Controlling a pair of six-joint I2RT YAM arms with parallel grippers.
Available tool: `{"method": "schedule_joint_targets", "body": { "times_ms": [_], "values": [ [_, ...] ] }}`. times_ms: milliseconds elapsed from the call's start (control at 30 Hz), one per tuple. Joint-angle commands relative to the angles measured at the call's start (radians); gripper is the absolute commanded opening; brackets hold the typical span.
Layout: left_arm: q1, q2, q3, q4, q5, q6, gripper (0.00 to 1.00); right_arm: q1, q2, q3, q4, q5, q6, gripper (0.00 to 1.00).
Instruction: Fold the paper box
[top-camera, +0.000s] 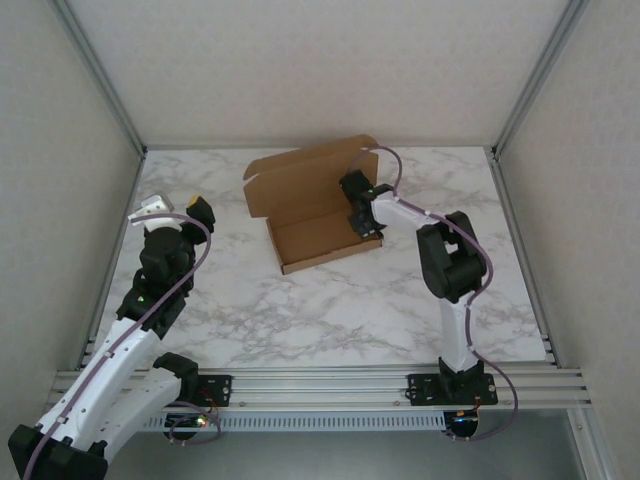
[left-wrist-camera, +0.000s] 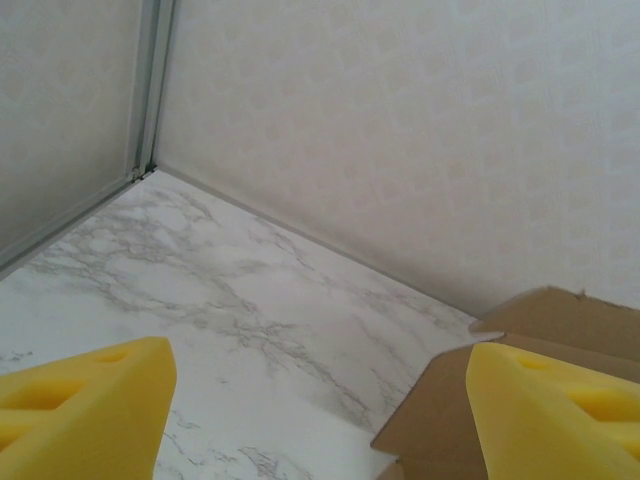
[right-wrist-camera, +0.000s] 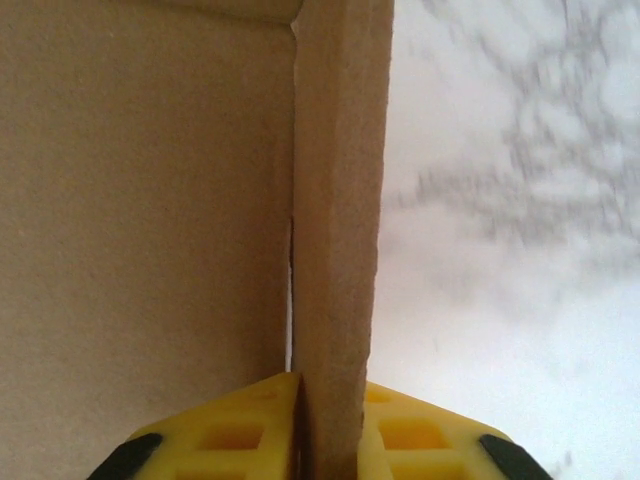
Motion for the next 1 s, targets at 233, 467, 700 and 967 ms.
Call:
{"method": "schedule_joint_targets", "body": {
  "times_ms": [233, 467, 700, 967],
  "values": [
    [-0.011, -0.003, -0.007, 0.022, 0.016, -0.010, 0.78, 0.029, -0.277, -0.269, -0.003, -0.067, 0.273, 0.45],
    [-0.011, -0.002, -0.005, 0.014, 0.013, -0.010, 0.80, 0.006, -0.276, -0.216, 0.016, -0.057, 0.331, 0.49],
    [-0.011, -0.010, -0.011, 0.013, 0.006, -0.008, 0.81, 0.005, -0.159, -0.162, -0.027, -0.022, 0.336, 0.43],
    [-0.012, -0.007, -0.013, 0.014, 0.003, -0.007, 0.82, 0.005, -0.046, -0.118, -0.057, 0.057, 0.323, 0.27]
  ]
}}
